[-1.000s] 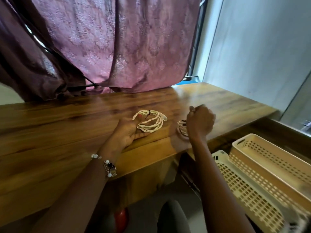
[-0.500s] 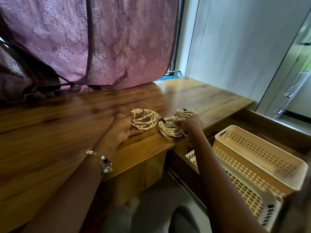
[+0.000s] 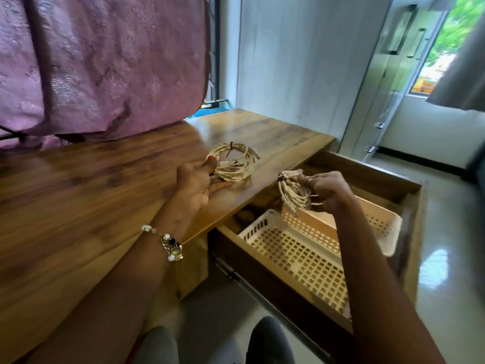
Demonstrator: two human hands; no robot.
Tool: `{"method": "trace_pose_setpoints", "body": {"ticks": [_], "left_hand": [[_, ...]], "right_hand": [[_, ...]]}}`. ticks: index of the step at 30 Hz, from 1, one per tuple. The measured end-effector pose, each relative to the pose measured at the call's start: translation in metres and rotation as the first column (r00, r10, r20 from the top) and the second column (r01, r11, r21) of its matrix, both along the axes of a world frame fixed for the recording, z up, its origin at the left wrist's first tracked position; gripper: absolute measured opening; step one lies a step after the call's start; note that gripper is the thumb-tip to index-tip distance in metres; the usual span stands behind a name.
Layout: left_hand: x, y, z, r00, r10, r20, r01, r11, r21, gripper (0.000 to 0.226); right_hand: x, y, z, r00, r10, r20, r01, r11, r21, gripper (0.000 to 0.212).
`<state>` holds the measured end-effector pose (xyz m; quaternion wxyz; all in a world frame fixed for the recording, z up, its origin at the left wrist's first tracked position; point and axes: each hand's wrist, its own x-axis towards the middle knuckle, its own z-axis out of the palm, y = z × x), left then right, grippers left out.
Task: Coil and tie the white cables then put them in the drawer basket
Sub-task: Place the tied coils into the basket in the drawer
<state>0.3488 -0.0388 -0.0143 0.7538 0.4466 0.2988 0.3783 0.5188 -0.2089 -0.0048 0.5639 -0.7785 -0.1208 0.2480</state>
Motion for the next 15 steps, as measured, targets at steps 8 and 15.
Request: {"method": "trace_pose_setpoints", "body": {"ticks": [8, 15], "left_hand": [[0.127, -0.062, -0.019, 0.939, -0.274, -0.207, 0.285, 0.958, 0.026, 0.034], [0.201, -0.076, -0.061, 0.757, -0.149, -0.636, 0.428, 0.849, 0.310, 0.023]], "right_hand": [[0.097, -0.071, -0.022, 0.911, -0.322, 0.259, 0.376, 0.907, -0.193, 0.025], [0.124, -0.085, -0.059, 0.921, -0.045, 0.387, 0.244, 0.841, -0.484, 0.020]]}}
